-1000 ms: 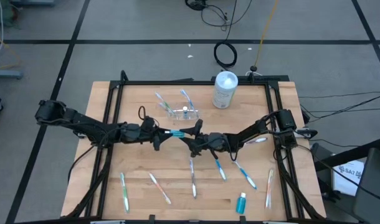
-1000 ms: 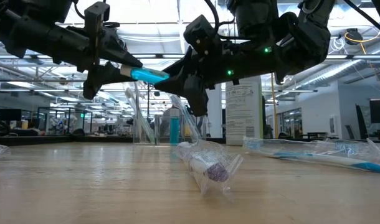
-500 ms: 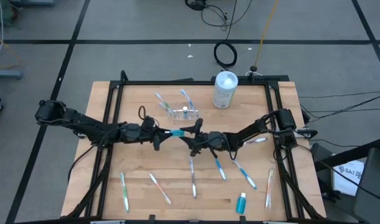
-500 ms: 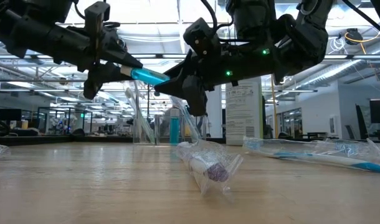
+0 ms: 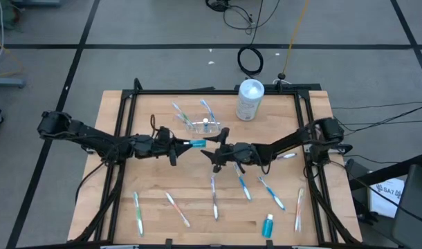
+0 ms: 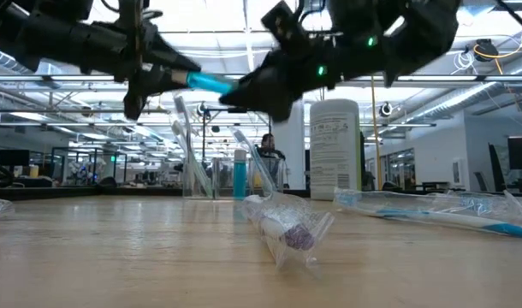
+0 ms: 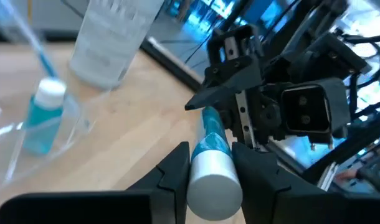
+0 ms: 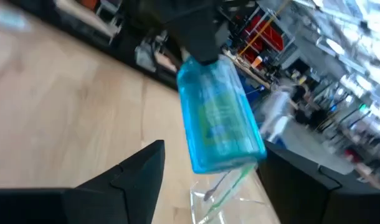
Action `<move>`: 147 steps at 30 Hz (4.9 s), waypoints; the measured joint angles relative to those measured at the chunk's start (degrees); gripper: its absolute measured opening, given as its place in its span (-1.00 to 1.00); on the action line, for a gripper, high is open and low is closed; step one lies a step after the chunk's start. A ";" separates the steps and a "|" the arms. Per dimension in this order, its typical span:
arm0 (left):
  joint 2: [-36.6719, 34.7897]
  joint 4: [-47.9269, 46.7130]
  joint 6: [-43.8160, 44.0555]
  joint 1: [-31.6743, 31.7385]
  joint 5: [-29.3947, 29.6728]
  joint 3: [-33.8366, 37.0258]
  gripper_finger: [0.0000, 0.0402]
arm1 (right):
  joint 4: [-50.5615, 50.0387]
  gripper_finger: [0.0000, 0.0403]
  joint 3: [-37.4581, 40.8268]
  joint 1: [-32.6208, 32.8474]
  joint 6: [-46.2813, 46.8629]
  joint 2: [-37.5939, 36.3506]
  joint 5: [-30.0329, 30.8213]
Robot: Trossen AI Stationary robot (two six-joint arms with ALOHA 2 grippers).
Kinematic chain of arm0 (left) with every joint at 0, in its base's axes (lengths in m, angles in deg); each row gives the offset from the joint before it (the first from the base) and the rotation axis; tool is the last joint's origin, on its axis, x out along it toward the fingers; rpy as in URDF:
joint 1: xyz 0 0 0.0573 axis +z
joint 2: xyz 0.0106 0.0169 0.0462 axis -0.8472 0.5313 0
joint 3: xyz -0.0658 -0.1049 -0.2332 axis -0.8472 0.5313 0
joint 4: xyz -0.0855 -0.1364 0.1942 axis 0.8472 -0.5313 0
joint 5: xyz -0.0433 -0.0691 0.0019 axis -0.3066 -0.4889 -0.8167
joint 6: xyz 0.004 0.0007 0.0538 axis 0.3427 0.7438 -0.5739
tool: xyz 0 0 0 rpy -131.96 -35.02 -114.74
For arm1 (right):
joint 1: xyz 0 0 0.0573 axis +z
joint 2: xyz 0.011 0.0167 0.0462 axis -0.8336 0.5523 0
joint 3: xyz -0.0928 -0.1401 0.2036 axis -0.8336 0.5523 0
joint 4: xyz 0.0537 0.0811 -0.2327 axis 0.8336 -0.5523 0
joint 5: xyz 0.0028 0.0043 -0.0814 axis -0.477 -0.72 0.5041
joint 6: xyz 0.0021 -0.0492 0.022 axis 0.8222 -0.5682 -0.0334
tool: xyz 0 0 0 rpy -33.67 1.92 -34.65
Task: Pick & Place toothbrushing station
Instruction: Put the top mouthwash bottle in the middle compartment of the transparent organizer, then put the left blue toothbrush in the right compartment of the transparent organizer
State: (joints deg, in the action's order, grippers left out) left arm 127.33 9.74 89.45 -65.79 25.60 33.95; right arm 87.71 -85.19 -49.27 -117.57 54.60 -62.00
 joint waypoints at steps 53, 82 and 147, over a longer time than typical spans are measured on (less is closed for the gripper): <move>41.32 -85.39 -28.89 27.48 -9.49 -63.10 -0.50 | -46.66 0.24 4.70 0.00 24.28 -25.64 0.99; 41.18 -98.56 -26.98 25.36 -7.84 -74.19 0.05 | -46.74 0.24 4.70 0.00 28.34 -25.64 0.88; 3.79 -51.85 -27.50 5.48 -6.98 -31.02 0.05 | -22.77 -0.93 18.58 11.63 65.79 -4.14 -3.10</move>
State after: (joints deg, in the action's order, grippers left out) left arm 131.12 -42.11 61.95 -60.31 18.62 2.93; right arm 64.94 -66.61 -37.64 -51.78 50.47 -65.11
